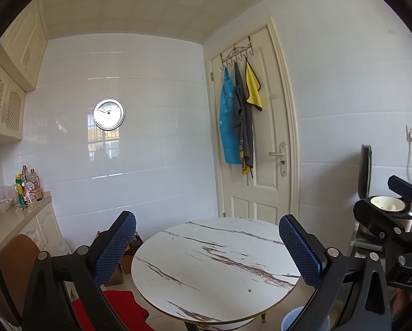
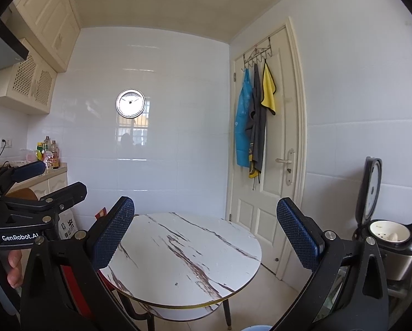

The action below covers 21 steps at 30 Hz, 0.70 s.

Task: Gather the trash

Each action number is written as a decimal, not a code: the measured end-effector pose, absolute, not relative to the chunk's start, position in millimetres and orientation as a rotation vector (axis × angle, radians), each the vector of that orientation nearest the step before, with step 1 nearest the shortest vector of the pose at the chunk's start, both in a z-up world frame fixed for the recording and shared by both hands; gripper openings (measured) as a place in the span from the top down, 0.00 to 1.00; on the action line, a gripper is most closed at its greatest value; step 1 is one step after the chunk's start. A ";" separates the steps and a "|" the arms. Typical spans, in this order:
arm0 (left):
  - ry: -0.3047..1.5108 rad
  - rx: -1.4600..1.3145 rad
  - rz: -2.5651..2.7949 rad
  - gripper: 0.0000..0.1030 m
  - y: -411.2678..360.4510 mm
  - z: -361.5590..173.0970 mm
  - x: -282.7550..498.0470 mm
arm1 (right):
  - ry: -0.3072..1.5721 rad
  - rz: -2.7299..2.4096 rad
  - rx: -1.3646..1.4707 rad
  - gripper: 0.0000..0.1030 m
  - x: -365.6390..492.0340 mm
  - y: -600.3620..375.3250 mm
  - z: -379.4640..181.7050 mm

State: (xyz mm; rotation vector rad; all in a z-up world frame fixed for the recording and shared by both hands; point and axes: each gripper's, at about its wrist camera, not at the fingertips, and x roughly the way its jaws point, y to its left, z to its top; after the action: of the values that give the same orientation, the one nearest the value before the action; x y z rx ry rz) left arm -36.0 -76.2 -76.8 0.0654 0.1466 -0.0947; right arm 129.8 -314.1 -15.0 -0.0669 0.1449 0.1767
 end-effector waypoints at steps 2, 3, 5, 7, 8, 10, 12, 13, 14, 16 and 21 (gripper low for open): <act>0.148 0.066 -0.094 0.01 -76.2 -76.9 -35.9 | 0.146 0.176 -0.066 0.00 129.3 -314.1 -15.5; 0.147 0.065 -0.095 0.01 -76.1 -77.1 -36.0 | 0.147 0.173 -0.066 0.00 129.3 -314.4 -15.4; 0.150 0.069 -0.095 0.01 -76.5 -77.3 -35.7 | 0.148 0.173 -0.064 0.00 129.4 -315.2 -15.6; 0.149 0.072 -0.096 0.01 -77.2 -77.3 -36.6 | 0.150 0.169 -0.063 0.00 129.9 -315.8 -15.4; 0.148 0.073 -0.097 0.01 -77.2 -77.1 -37.0 | 0.151 0.169 -0.063 0.00 129.7 -316.2 -15.2; 0.147 0.075 -0.098 0.01 -77.3 -76.6 -37.4 | 0.149 0.166 -0.061 0.00 129.7 -316.5 -15.0; 0.146 0.079 -0.100 0.01 -76.9 -75.7 -37.5 | 0.149 0.166 -0.060 0.00 129.8 -316.9 -15.1; 0.146 0.080 -0.103 0.01 -75.6 -76.1 -37.2 | 0.149 0.165 -0.060 0.00 130.0 -317.3 -15.0; 0.146 0.082 -0.104 0.01 -74.9 -75.8 -37.2 | 0.148 0.164 -0.060 0.00 129.9 -317.5 -15.0; 0.144 0.084 -0.107 0.01 -74.0 -75.0 -37.1 | 0.149 0.163 -0.059 0.00 129.7 -318.1 -15.3; 0.145 0.084 -0.109 0.01 -71.8 -75.0 -36.4 | 0.151 0.161 -0.058 0.00 129.3 -317.7 -15.9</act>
State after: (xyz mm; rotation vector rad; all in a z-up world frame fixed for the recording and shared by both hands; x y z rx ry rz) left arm -36.4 -71.8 -75.0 0.0839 0.1452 -0.1090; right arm 129.3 -317.7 -15.9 -0.0581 0.1506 0.1606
